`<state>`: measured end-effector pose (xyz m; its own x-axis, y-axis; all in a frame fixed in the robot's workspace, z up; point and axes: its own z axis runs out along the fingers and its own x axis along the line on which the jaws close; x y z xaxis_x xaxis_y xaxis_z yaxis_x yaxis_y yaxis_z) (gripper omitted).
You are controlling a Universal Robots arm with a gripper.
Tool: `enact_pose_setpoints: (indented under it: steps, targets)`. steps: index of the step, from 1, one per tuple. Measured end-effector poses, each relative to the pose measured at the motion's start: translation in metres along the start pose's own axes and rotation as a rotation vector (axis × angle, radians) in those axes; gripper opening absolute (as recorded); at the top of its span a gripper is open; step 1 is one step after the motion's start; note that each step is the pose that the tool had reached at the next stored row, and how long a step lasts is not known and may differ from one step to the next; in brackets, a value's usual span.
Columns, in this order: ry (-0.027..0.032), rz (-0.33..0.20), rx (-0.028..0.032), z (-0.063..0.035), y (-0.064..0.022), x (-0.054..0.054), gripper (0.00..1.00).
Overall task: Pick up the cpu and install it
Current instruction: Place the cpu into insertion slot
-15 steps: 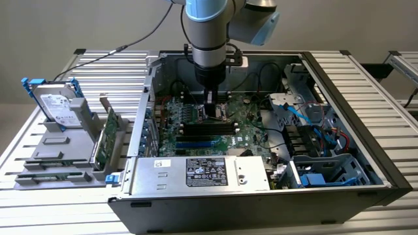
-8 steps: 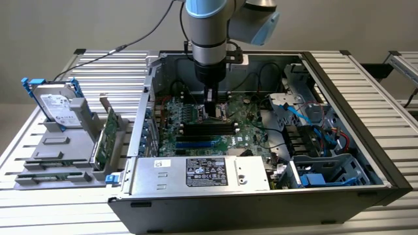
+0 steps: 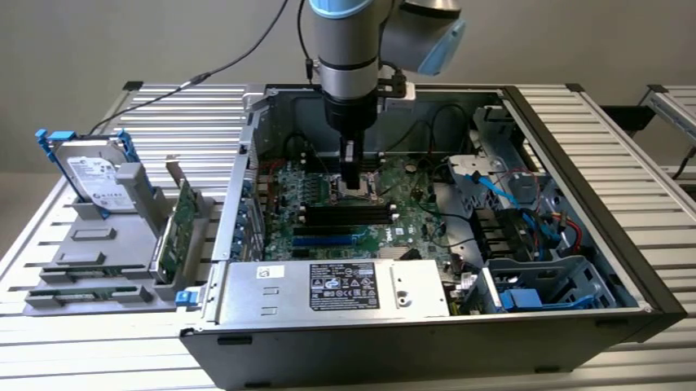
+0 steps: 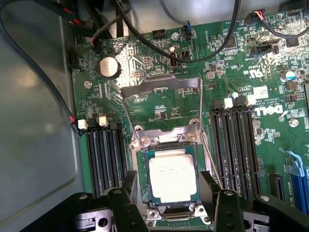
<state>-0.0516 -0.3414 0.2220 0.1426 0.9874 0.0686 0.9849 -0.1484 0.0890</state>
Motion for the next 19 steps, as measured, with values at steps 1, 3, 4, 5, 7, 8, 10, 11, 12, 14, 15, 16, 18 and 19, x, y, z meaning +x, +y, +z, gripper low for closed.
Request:
enact_pose_setpoints:
  steps: [1,3,4,5,7,8,10,11,12,14,15,16,18,19]
  targets:
    - [0.0013,0.001,0.0003,-0.0016,0.0001,0.000,0.63]
    - [0.0044,0.002,0.0008,-0.0050,0.0005,0.000,0.54]
    - [0.0064,0.003,0.0011,-0.0071,0.0006,0.000,0.54]
    - [0.0085,0.003,0.0014,-0.0094,0.0009,0.001,0.48]
    - [0.0129,0.005,0.0020,-0.0145,0.0013,0.001,0.42]
    - [0.0150,0.006,0.0023,-0.0169,0.0015,0.001,0.36]
    - [0.0200,0.008,0.0029,-0.0217,0.0020,0.001,0.24]
    - [0.0224,0.009,0.0032,-0.0234,0.0021,0.002,0.24]
    - [0.0243,0.010,0.0034,-0.0247,0.0022,0.002,0.18]
    - [0.0266,0.011,0.0038,-0.0276,0.0025,0.002,0.12]
    - [0.0280,0.012,0.0039,-0.0296,0.0027,0.002,0.11]
    - [0.0301,0.013,0.0041,-0.0318,0.0029,0.002,0.11]
    - [0.0342,0.018,0.0045,-0.0351,0.0032,0.002,0.11]
    - [0.0361,0.020,0.0046,-0.0365,0.0033,0.002,0.11]
